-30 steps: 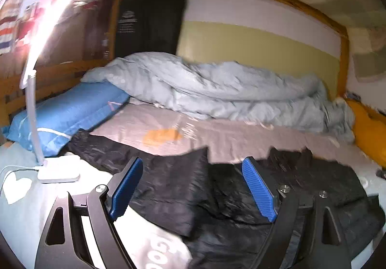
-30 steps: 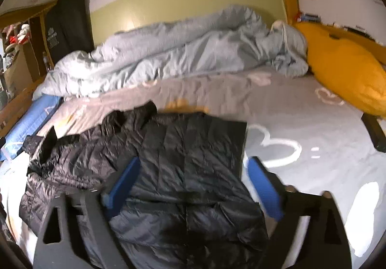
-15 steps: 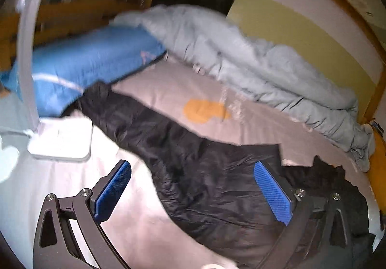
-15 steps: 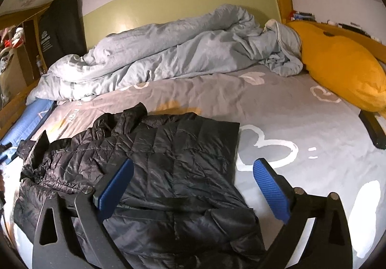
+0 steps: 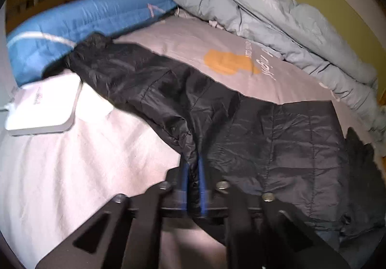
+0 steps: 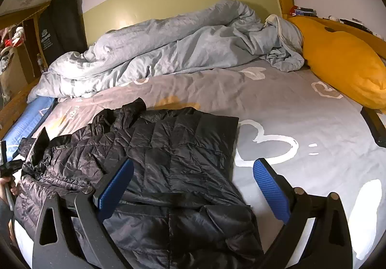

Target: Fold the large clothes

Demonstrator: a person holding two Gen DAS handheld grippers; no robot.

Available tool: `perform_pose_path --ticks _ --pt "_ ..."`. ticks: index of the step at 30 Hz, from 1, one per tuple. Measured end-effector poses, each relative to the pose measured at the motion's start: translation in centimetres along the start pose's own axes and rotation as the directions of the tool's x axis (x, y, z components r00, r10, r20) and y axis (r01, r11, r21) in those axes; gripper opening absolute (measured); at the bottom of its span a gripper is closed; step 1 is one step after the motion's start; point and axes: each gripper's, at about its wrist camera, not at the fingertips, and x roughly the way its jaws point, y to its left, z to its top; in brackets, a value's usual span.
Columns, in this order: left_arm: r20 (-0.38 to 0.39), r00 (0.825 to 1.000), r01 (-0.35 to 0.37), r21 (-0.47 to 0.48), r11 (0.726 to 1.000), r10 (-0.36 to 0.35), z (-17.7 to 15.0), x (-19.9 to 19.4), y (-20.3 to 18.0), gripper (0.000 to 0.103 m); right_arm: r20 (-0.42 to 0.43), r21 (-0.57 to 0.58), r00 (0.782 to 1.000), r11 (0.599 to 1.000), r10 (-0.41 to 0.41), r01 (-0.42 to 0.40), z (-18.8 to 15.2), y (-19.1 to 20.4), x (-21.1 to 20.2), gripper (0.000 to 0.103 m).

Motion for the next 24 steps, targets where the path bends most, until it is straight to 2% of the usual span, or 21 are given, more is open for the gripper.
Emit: perform_pose_path --ticks 2,4,6,8,9,11,13,14,16,24 --pt "0.078 0.996 0.039 0.002 0.999 -0.039 0.2 -2.2 -1.1 0.005 0.000 0.002 1.000 1.000 -0.001 0.001 0.0 0.1 -0.1 0.099" --pt "0.148 0.983 0.109 0.032 0.994 -0.113 0.4 -4.9 -2.7 0.004 -0.003 0.006 1.000 1.000 0.003 -0.003 0.0 0.0 0.0 0.099" --pt "0.199 0.958 0.190 0.100 0.977 -0.206 0.4 -7.9 -5.2 0.004 -0.009 0.012 1.000 1.000 0.007 -0.007 -0.1 0.0 0.0 0.099" --pt "0.219 0.925 0.269 0.197 0.943 -0.310 -0.4 -10.8 -8.6 0.004 -0.019 0.020 1.000 1.000 0.019 -0.018 -0.2 0.1 0.1 0.099" --pt "0.215 0.911 0.296 0.252 0.921 -0.351 -1.2 -12.1 -10.6 0.004 -0.022 0.021 1.000 1.000 0.020 -0.020 -0.2 0.2 0.1 0.099" --pt "0.167 0.896 0.346 0.318 0.883 -0.412 -2.7 -13.6 -13.9 0.004 -0.023 0.017 1.000 1.000 0.016 -0.016 -0.3 0.5 0.1 0.099" --pt "0.068 0.872 0.434 0.349 0.831 -0.484 -4.7 -14.2 -17.2 0.005 -0.019 0.009 1.000 1.000 0.010 -0.010 -0.4 0.8 -0.2 0.099" --pt "0.060 0.873 0.430 0.375 0.821 -0.484 -5.5 -14.5 -18.3 0.005 -0.015 0.007 1.000 1.000 0.008 -0.008 -0.5 0.9 -0.2 0.099" --pt "0.098 0.898 0.348 0.437 0.830 -0.428 -6.8 -15.2 -19.9 0.005 -0.005 -0.004 1.000 1.000 0.013 -0.013 -0.5 1.1 -0.5 0.099" --pt "0.095 0.891 0.398 0.306 0.865 -0.444 -5.5 -14.2 -16.0 0.005 0.005 -0.013 1.000 1.000 0.010 -0.010 -0.3 1.3 -0.9 0.099"
